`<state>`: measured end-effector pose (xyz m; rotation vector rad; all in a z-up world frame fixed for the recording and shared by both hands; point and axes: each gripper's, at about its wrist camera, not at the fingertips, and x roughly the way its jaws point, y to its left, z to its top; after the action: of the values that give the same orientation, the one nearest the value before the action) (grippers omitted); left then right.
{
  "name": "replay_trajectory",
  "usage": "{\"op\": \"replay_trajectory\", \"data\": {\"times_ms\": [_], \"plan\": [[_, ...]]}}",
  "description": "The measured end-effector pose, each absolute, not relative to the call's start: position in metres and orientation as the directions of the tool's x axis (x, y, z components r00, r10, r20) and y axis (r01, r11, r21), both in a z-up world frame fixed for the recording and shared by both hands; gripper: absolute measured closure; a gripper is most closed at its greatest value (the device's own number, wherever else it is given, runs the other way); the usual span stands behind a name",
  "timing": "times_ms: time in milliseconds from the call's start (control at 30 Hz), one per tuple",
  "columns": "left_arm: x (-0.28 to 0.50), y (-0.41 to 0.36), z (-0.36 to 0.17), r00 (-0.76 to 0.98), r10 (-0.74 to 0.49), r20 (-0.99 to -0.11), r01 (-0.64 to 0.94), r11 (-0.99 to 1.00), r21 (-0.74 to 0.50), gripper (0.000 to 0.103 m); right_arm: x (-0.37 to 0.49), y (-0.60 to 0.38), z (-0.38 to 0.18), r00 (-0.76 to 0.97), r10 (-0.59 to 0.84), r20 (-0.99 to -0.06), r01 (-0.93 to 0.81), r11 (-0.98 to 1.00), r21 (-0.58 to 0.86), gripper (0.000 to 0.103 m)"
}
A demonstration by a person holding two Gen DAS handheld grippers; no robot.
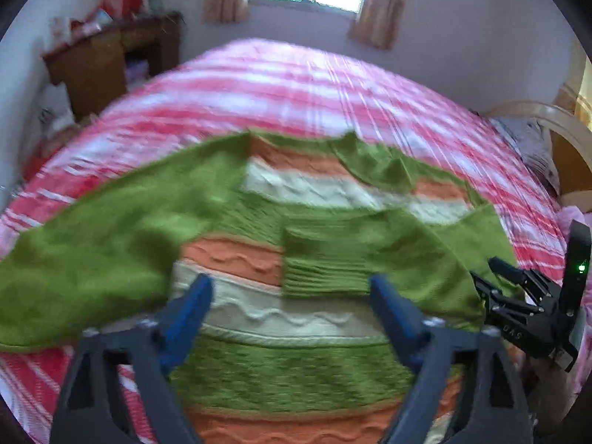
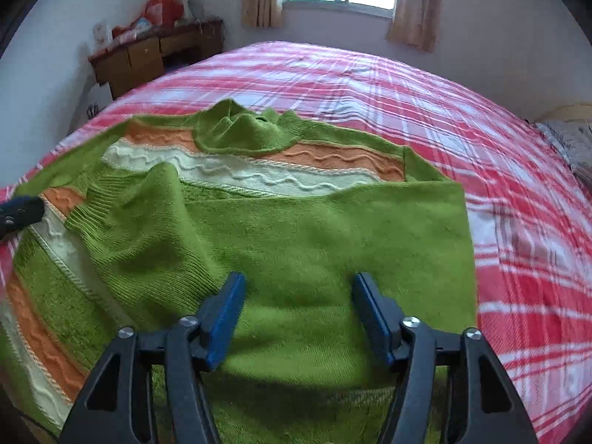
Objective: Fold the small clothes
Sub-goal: 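Carry the cuff across the sweater body and lay it down, then open the right gripper to release the cuff while the left tool moves toward the other sleeve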
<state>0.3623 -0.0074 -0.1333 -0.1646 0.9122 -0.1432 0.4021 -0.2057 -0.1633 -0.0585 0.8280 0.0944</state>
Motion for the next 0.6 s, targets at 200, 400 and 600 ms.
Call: {"op": "replay_trajectory", "data": {"times_ms": [200,400,600], "plan": [[0.379,-0.033,-0.155,0.571,-0.161,-0.805,0.035,0.984,-0.172,0.068,0.401,-0.212,-0.166,0.676,0.052,-0.735,-0.081,0.997,-0.005,0.032],[0.356,-0.021,-0.14,0.596,-0.156,-0.788,0.046,0.986,-0.16,0.099,0.397,-0.22,-0.162,0.694,0.07,-0.716,-0.06,0.997,0.039,0.032],[0.341,-0.016,-0.145,0.604,-0.121,-0.788,0.058,0.992,-0.108,0.097,0.398,-0.225,-0.161,0.69,0.086,-0.718,-0.055,0.996,0.067,0.03]]}}
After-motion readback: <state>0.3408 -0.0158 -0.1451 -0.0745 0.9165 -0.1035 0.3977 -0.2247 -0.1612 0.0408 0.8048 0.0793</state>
